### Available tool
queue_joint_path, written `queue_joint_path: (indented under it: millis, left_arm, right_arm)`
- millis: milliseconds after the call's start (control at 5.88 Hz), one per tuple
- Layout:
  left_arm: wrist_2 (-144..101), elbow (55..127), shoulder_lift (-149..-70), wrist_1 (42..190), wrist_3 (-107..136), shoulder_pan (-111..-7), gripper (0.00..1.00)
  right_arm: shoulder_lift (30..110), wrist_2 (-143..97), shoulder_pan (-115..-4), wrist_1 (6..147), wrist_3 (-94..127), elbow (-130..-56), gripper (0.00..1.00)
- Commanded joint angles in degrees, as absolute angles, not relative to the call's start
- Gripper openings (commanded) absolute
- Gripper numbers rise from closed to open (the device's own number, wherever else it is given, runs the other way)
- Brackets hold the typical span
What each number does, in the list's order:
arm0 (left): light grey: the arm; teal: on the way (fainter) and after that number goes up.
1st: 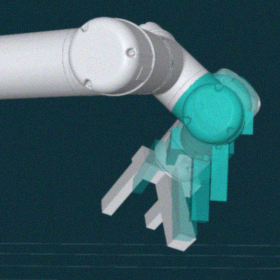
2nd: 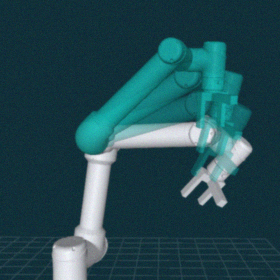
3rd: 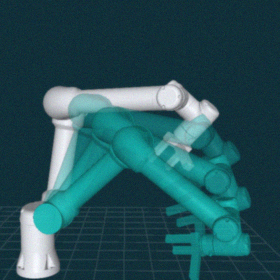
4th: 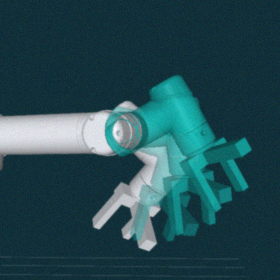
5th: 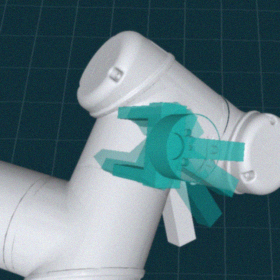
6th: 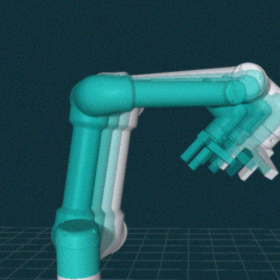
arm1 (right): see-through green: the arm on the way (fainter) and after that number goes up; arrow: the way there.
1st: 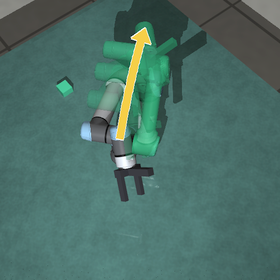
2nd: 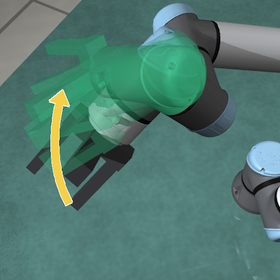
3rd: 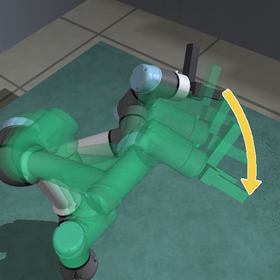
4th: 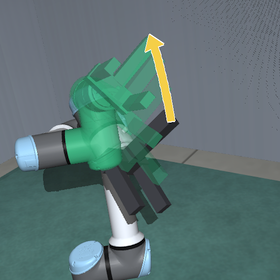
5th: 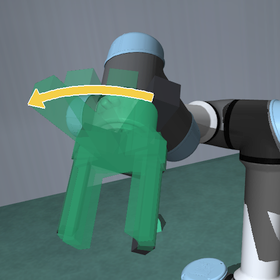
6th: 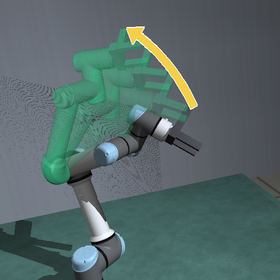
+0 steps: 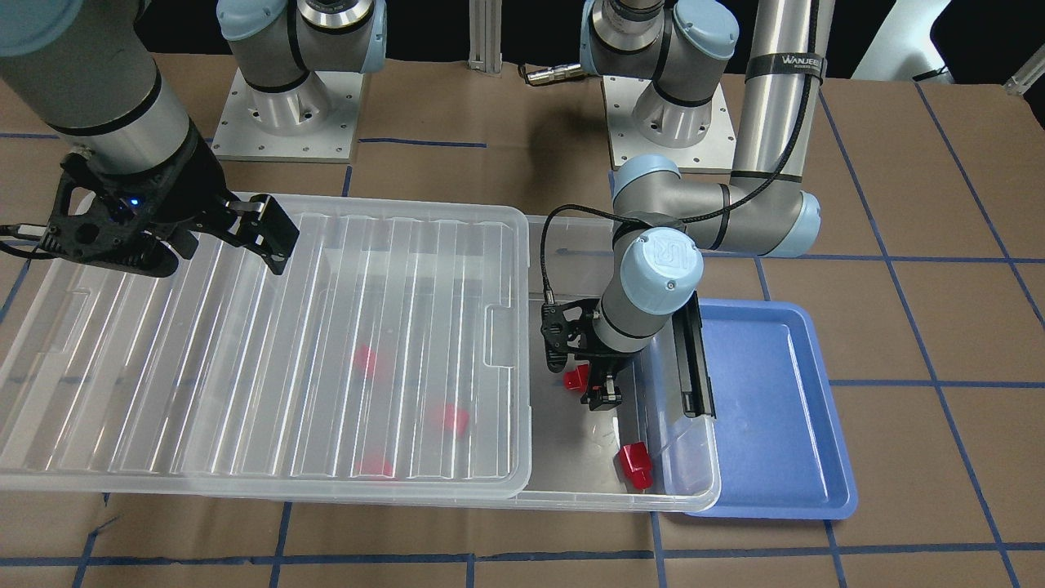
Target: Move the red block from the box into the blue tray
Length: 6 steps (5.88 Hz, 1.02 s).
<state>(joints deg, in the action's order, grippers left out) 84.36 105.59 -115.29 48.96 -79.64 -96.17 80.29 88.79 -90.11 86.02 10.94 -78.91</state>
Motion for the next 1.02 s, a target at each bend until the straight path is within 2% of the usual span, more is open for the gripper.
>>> queue_joint_path:
  millis: [0, 340, 510, 850]
  left_arm:
    - [84.5, 105.7, -115.6, 47.6, -79.5, -96.3, 0.31]
    - [84.6, 105.7, -114.4, 47.5, -79.5, -96.3, 0.08]
    - [84.9, 104.4, -113.0, 48.5, -79.5, -96.2, 0.04]
    - [85.3, 103.4, -108.7, 53.0, -79.4, -95.8, 0.04]
  right_arm:
    - [80.3, 89.1, -90.0, 85.9, 10.7, -78.8, 1.00]
    - [82.6, 89.0, -90.0, 83.5, 10.8, -80.2, 1.00]
    - [83.8, 88.9, -90.0, 83.2, 10.8, -81.5, 1.00]
    - [83.8, 88.9, -90.0, 83.5, 10.9, -82.0, 1.00]
